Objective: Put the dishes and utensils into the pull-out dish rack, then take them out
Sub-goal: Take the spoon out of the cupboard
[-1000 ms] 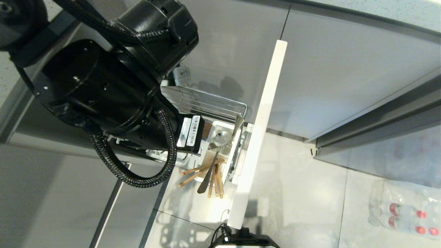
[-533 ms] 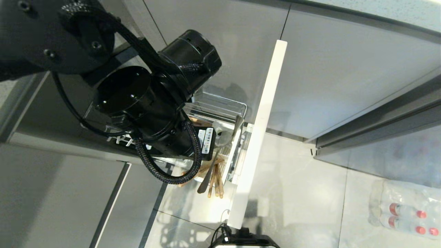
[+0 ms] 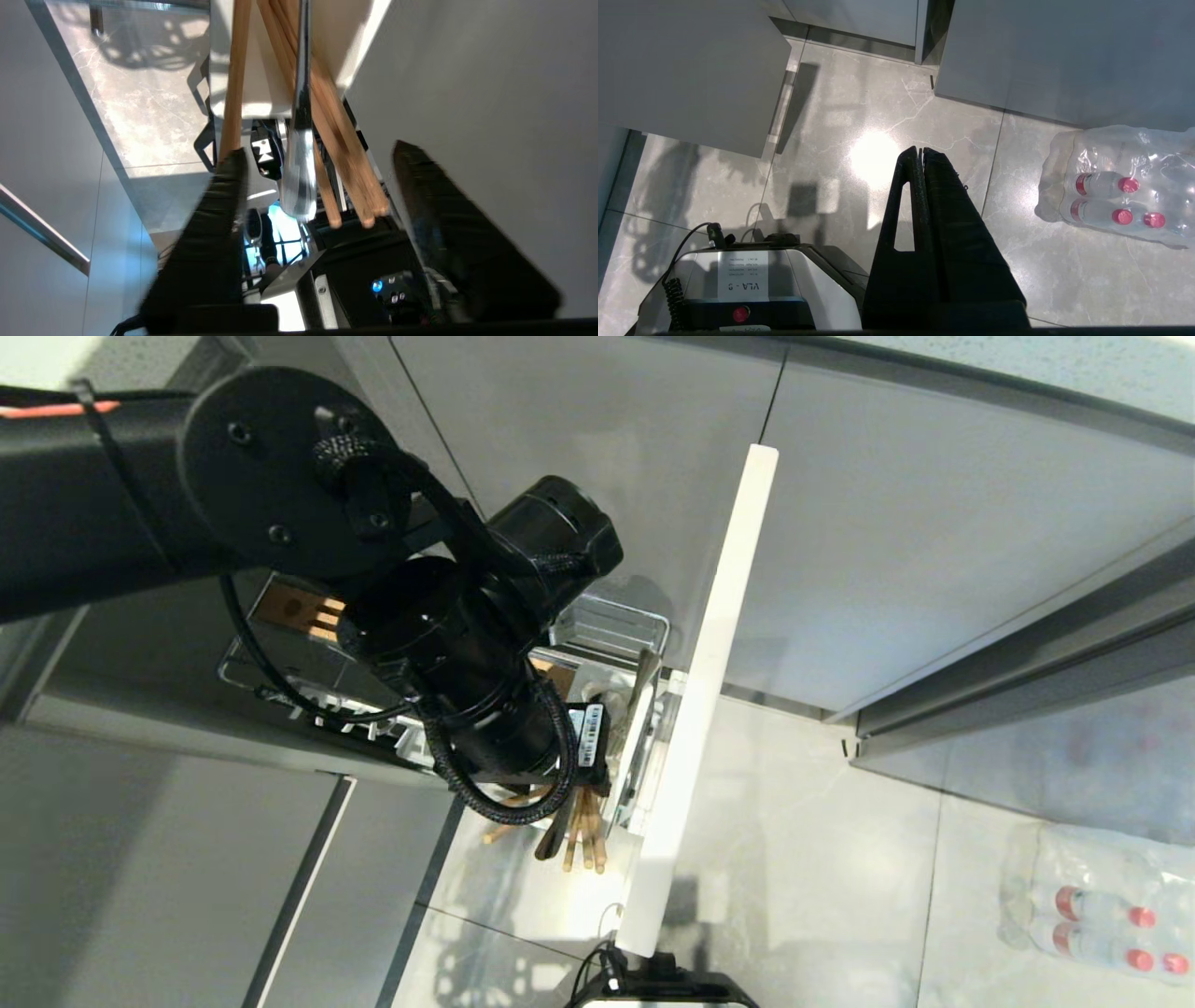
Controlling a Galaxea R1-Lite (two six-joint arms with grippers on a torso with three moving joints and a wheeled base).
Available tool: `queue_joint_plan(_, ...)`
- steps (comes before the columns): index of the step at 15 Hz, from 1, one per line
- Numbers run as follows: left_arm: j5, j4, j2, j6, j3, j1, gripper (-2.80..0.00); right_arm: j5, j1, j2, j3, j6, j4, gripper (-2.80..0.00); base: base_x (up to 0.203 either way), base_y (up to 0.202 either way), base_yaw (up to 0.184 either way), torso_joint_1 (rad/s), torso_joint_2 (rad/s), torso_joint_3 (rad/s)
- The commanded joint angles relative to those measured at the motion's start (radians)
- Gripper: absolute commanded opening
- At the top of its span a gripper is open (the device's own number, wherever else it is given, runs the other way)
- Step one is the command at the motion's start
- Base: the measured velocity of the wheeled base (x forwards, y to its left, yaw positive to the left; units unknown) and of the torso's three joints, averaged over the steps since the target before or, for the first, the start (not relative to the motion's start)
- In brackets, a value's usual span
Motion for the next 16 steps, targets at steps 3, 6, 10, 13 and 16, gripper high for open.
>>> queue_joint_plan(3, 0.001, -0.042, 0.033, -0.009, 0.001, 0.027, 0.00, 0.000, 0.000, 0.002, 0.000, 0.000, 0.000, -2.80, 0.000, 0.000, 0.000, 0.000, 0.00, 0.000)
queue_joint_plan(6, 0.003, -0.114, 0.040, -0.011, 0.001, 0.059, 0.00, 0.000, 0.001, 0.002, 0.000, 0.000, 0.000, -2.80, 0.000, 0.000, 0.000, 0.000, 0.00, 0.000)
queue_joint_plan(10, 0.003, -0.122, 0.048, -0.008, 0.000, 0.068, 0.00, 0.000, -0.001, 0.002, 0.000, 0.000, 0.000, -2.80, 0.000, 0.000, 0.000, 0.000, 0.00, 0.000)
queue_joint_plan(13, 0.001, -0.136, 0.050, -0.020, 0.001, 0.073, 0.00, 0.000, 0.001, 0.000, 0.000, 0.000, 0.000, -2.80, 0.000, 0.000, 0.000, 0.000, 0.00, 0.000)
queue_joint_plan(16, 0.002, -0.209, 0.049, -0.058, 0.000, 0.073, 0.00, 0.000, -0.001, 0.002, 0.000, 0.000, 0.000, -2.80, 0.000, 0.000, 0.000, 0.000, 0.00, 0.000)
